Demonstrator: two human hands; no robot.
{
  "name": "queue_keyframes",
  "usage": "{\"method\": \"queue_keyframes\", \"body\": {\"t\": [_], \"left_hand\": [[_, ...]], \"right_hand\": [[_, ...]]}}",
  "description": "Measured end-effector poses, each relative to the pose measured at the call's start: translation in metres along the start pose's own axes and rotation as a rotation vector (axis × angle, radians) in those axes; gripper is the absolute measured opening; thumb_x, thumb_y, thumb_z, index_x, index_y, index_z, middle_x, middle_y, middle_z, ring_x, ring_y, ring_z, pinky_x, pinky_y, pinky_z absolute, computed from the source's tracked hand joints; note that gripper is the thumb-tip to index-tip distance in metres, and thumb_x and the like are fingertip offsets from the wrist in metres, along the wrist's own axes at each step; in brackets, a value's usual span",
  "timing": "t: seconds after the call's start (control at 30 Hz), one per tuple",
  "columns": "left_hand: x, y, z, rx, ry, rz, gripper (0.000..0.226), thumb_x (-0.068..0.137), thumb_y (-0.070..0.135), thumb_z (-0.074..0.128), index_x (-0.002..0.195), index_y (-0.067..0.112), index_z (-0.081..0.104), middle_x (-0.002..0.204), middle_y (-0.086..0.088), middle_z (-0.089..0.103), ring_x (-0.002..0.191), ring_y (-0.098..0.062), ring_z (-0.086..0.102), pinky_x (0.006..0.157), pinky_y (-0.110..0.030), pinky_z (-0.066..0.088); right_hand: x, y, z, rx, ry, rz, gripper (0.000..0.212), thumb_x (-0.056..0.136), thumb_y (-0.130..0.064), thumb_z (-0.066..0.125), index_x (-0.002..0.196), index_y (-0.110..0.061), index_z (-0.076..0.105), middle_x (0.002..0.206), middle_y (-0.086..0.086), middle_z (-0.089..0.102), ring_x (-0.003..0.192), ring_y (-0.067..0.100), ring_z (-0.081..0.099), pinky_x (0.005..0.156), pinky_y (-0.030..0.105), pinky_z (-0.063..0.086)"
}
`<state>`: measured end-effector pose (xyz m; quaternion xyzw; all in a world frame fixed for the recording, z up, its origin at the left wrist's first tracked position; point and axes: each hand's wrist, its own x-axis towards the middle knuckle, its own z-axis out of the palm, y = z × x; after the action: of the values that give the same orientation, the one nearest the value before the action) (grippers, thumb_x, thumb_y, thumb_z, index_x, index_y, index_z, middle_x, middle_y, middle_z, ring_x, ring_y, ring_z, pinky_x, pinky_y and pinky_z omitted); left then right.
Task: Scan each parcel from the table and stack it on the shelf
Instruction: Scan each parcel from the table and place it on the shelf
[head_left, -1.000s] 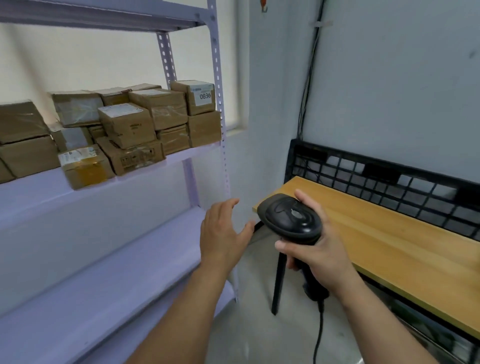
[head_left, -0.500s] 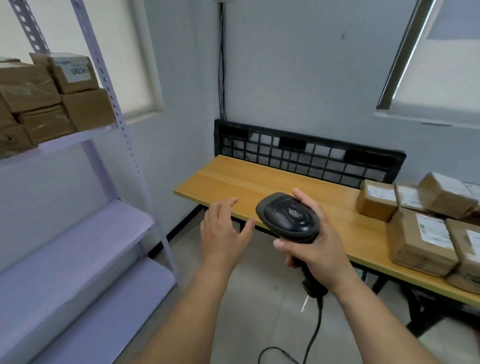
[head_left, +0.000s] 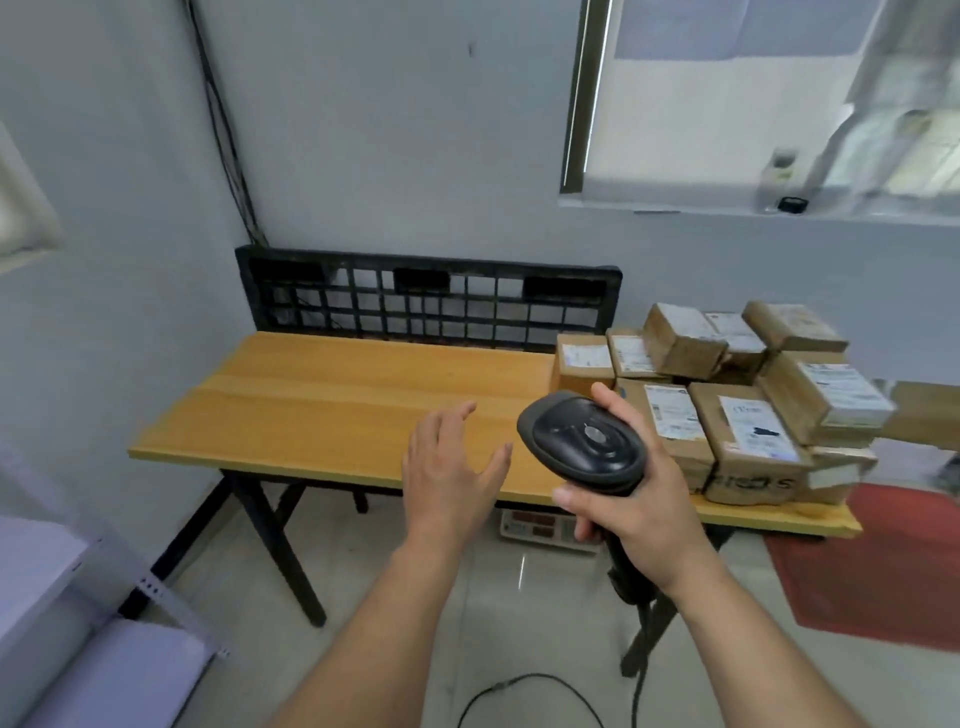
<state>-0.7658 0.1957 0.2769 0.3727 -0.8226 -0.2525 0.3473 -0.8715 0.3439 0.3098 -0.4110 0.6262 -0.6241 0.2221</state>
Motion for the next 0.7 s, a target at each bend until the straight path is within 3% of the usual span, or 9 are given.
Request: {"method": "queue_keyframes", "body": {"t": [0.13,0.33,0.47,0.7], "left_hand": [[0.03,0.02,0.04,-0.033,-0.066,0.02,0.055,0.087,0.04,0.065,0.135,0.021,0.048,0.13,0.003,0.048,0.123,-0.014,0.042,0.096,-0.021,0.026],[0.072,0.054,0.088,-0.076,-0.165,0.059,0.053,0.089,0.041,0.062,0.137,0.025,0.045,0.134,0.007,0.046,0.124,-0.01,0.04,0.101,-0.024,0.03],[0.083,0.082,0.123,-0.112,-0.204,0.101,0.051,0.089,0.04,0.063,0.135,0.026,0.046,0.132,0.007,0.047,0.123,-0.01,0.041,0.103,-0.029,0.036],[0.079,0.136,0.192,-0.174,-0.32,0.125,0.051,0.089,0.041,0.062,0.135,0.023,0.048,0.132,0.003,0.046,0.124,-0.013,0.041,0.105,-0.035,0.038]], "right_hand": [[0.021,0.01,-0.035,-0.021,0.066,0.04,0.087,0.061,-0.016,0.083,0.128,-0.057,0.047,0.124,-0.002,0.059,0.054,0.025,0.065,0.05,0.036,0.055],[0.046,0.02,-0.087,-0.061,0.179,0.079,0.09,0.068,-0.001,0.084,0.125,-0.06,0.048,0.112,-0.006,0.064,0.052,0.03,0.062,0.051,0.036,0.055],[0.051,0.028,-0.125,-0.094,0.255,0.086,0.09,0.07,0.003,0.082,0.13,-0.053,0.045,0.115,0.004,0.063,0.051,0.029,0.062,0.05,0.036,0.055],[0.043,0.04,-0.208,-0.117,0.372,0.116,0.09,0.071,0.006,0.08,0.12,-0.061,0.048,0.111,0.011,0.065,0.047,0.028,0.06,0.047,0.034,0.052]]}}
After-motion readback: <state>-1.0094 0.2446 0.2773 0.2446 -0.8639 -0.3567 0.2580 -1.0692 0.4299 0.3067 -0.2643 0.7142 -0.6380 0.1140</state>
